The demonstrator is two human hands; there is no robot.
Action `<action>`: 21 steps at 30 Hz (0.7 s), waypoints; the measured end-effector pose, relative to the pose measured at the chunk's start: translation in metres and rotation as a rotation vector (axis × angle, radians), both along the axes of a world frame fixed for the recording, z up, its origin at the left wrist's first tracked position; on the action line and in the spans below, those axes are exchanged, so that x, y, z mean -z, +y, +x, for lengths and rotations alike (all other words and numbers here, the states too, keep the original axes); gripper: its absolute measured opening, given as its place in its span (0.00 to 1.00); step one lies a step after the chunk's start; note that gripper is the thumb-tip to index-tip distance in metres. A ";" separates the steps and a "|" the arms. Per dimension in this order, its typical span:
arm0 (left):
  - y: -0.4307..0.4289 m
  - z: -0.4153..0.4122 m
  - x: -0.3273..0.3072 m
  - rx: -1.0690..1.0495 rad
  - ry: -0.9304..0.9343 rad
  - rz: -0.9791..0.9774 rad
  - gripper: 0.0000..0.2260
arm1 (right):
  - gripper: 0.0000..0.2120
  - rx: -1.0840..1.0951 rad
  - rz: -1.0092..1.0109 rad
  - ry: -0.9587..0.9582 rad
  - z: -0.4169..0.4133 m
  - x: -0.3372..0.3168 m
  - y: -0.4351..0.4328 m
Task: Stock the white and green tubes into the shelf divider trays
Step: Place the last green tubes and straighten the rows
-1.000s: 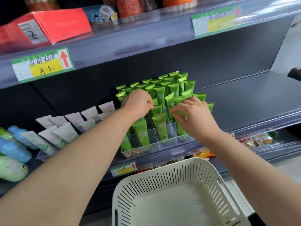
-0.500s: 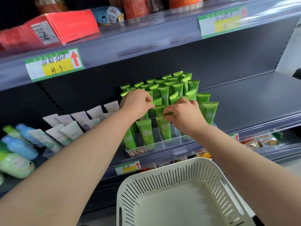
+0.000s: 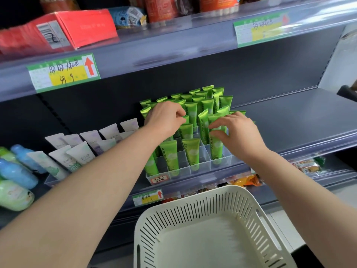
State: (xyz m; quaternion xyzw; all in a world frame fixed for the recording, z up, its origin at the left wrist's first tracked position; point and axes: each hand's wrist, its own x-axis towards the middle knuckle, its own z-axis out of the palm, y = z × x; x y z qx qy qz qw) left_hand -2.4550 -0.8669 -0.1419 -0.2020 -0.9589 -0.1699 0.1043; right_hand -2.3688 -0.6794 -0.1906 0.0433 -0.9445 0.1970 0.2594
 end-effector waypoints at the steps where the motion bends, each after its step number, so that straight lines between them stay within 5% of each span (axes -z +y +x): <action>1: 0.004 0.001 0.000 0.006 -0.005 -0.002 0.08 | 0.07 0.005 -0.027 0.019 0.002 0.001 0.004; 11: 0.065 -0.026 0.009 -0.026 -0.005 -0.146 0.07 | 0.10 -0.001 0.109 0.038 -0.001 0.013 0.023; 21: 0.083 -0.046 0.018 -0.111 0.004 -0.206 0.07 | 0.10 -0.047 0.037 -0.064 -0.008 0.019 0.031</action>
